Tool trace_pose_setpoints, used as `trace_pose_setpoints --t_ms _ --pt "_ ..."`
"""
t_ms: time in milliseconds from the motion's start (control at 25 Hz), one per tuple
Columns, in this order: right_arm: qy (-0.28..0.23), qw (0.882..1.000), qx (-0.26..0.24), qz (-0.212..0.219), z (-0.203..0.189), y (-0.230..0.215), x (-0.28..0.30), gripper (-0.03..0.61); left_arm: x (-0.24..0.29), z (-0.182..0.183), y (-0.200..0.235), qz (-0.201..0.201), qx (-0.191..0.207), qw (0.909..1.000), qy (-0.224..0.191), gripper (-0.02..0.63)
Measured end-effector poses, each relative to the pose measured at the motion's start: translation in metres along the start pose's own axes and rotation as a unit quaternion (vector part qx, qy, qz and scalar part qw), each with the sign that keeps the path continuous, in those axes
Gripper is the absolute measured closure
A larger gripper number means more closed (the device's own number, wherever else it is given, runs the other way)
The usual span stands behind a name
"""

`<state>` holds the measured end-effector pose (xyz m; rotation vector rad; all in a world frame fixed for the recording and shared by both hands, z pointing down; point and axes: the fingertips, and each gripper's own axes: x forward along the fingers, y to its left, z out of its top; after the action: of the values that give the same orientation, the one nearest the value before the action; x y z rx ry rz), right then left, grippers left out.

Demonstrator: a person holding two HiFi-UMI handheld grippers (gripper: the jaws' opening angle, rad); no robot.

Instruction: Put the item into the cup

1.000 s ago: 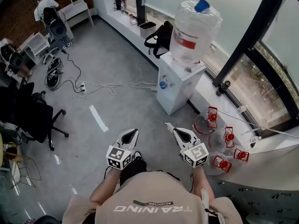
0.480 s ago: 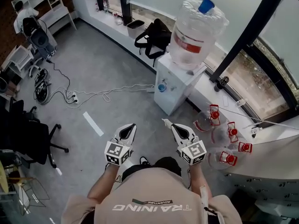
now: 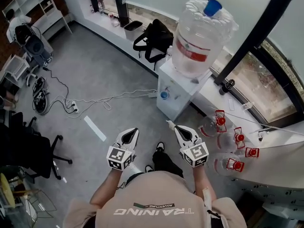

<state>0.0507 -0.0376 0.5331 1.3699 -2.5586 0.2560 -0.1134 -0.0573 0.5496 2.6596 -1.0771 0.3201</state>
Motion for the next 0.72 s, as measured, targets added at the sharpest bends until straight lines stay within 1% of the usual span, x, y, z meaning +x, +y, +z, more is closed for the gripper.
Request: trace_pose_setpoints --t_ms 80,280,360,520,640,720 --pt "0.002 1.000 -0.002 0.002 0.001 -0.014 0.015 0.568 0.015 0.008 0.008 0.001 0.004 1.0000 0.004 0.606" --pt "0.011 0.999 -0.036 0.010 0.016 -0.054 0.048 0.568 0.056 0.035 0.027 0.006 0.014 0.9999 0.002 0.606" --pt "0.010 0.999 -0.041 0.012 0.020 -0.069 0.059 0.568 0.073 0.041 0.035 0.006 0.009 0.9999 0.002 0.606" --pt "0.010 0.999 -0.043 0.014 0.024 -0.095 0.077 0.568 0.100 0.045 0.046 0.008 -0.016 0.9998 0.001 0.606" --pt "0.011 0.999 -0.036 0.018 0.025 -0.104 0.091 0.568 0.113 0.049 0.057 0.013 -0.021 0.9997 0.000 0.606" --pt "0.011 0.999 -0.025 0.017 0.026 -0.108 0.098 0.568 0.121 0.052 0.065 0.010 -0.018 0.9998 0.002 0.606"
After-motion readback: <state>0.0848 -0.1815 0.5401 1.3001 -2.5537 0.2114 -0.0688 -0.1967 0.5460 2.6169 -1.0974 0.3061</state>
